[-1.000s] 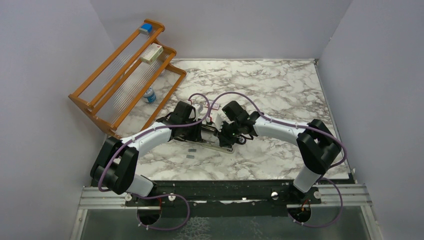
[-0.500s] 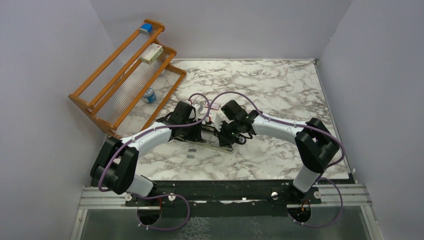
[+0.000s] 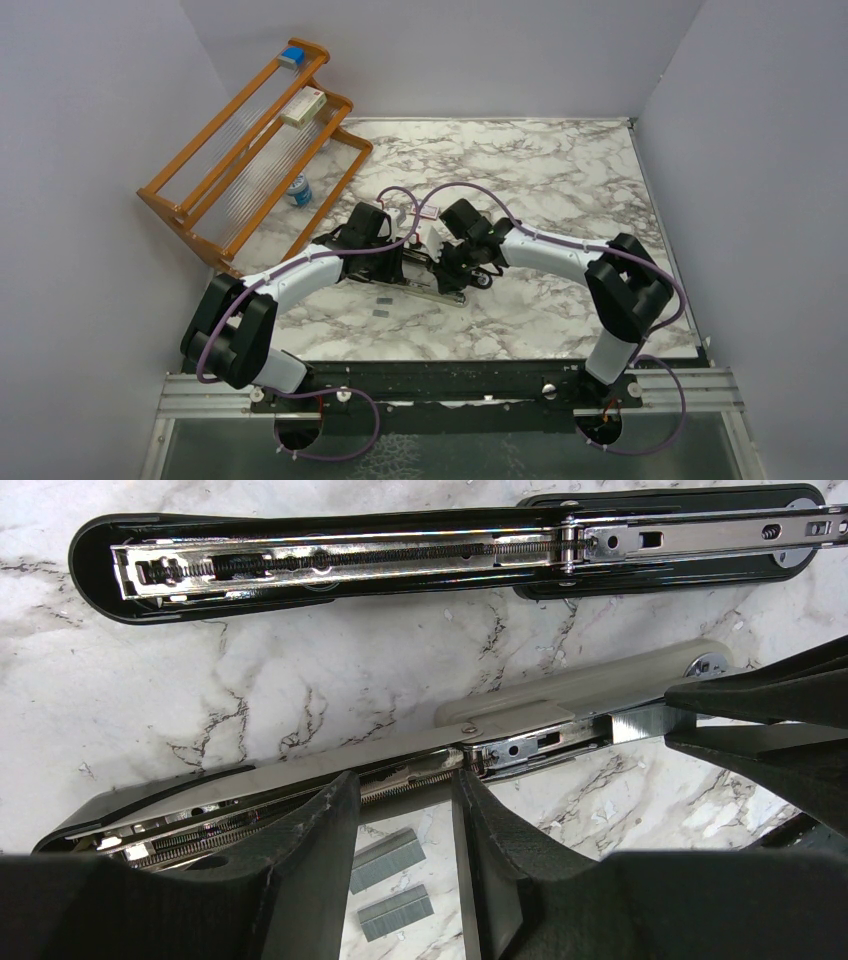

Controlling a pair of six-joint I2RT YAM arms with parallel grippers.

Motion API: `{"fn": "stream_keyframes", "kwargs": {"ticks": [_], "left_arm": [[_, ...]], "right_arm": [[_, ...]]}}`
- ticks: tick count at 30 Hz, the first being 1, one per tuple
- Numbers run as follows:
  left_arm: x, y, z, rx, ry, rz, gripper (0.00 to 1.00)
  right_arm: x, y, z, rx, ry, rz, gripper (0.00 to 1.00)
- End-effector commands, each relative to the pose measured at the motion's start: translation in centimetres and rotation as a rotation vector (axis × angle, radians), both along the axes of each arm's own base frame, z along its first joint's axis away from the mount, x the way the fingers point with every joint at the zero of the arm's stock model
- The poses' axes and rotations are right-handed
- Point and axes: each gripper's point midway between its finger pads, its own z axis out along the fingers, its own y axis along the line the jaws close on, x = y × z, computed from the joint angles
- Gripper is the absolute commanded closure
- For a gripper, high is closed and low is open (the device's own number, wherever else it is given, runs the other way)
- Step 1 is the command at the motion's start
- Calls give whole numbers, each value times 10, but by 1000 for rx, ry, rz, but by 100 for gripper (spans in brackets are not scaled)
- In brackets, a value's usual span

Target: Load the staples into the stapler

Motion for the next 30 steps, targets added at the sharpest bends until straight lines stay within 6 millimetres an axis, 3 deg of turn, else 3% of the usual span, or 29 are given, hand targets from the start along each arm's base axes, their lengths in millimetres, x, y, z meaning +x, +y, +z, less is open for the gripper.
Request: {"fn": "stream_keyframes", "kwargs": {"ticks": [1,30], "left_arm": [[-6,6,-13,48,40,-8,57],[-6,6,-13,47,41,-8,57]], "right_arm": [[-9,-7,-15,-63,42,25,96],[-4,7,-13,-33,64,29,91]]}}
